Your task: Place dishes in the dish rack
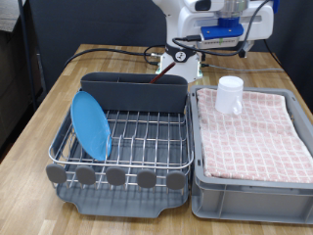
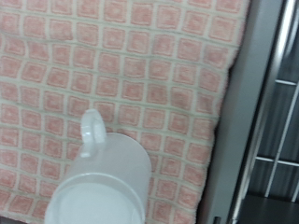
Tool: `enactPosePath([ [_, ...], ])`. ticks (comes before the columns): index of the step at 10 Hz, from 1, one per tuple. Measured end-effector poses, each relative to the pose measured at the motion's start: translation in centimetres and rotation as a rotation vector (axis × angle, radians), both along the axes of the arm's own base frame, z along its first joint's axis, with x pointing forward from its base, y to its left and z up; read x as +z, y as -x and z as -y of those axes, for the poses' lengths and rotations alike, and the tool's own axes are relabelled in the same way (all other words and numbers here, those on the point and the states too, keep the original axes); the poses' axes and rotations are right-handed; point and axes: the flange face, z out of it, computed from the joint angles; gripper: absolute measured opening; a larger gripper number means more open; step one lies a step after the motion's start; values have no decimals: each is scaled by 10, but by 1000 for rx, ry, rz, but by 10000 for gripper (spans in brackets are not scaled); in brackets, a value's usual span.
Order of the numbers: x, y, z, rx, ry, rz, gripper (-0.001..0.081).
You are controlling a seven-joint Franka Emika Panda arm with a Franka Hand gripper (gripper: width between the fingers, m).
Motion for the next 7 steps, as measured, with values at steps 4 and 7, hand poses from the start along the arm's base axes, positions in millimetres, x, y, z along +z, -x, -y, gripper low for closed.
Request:
enactPosePath([
  [4, -19, 11, -34, 46, 11, -47, 802],
  [7, -54, 10, -39, 41, 35, -125, 802],
])
